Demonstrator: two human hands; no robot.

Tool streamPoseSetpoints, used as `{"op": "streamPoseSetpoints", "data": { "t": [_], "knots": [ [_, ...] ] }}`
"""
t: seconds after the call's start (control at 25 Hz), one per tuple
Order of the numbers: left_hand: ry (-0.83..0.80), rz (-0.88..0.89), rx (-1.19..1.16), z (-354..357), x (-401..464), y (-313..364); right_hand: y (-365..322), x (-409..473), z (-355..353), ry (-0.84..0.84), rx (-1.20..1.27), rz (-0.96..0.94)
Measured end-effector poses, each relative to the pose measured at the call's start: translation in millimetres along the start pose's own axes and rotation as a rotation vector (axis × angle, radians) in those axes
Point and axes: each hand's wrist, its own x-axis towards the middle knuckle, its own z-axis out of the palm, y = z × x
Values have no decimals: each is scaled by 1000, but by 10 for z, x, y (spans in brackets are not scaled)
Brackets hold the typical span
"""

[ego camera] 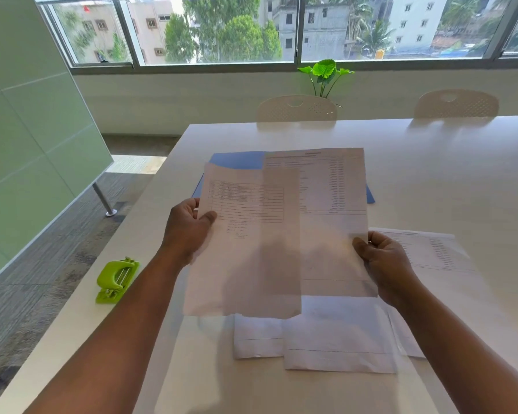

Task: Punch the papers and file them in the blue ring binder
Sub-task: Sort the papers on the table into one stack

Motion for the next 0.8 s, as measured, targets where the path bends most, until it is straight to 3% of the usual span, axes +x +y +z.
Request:
{"op": "streamPoseSetpoints", "data": {
  "t": [0.48, 0.8],
  "knots": [
    [158, 175, 179, -205, 73, -11, -252, 122, -504, 10, 33, -43],
    [-38, -63, -354, 73, -11, 87, -3, 29, 5, -116, 71, 27]
  ]
}}
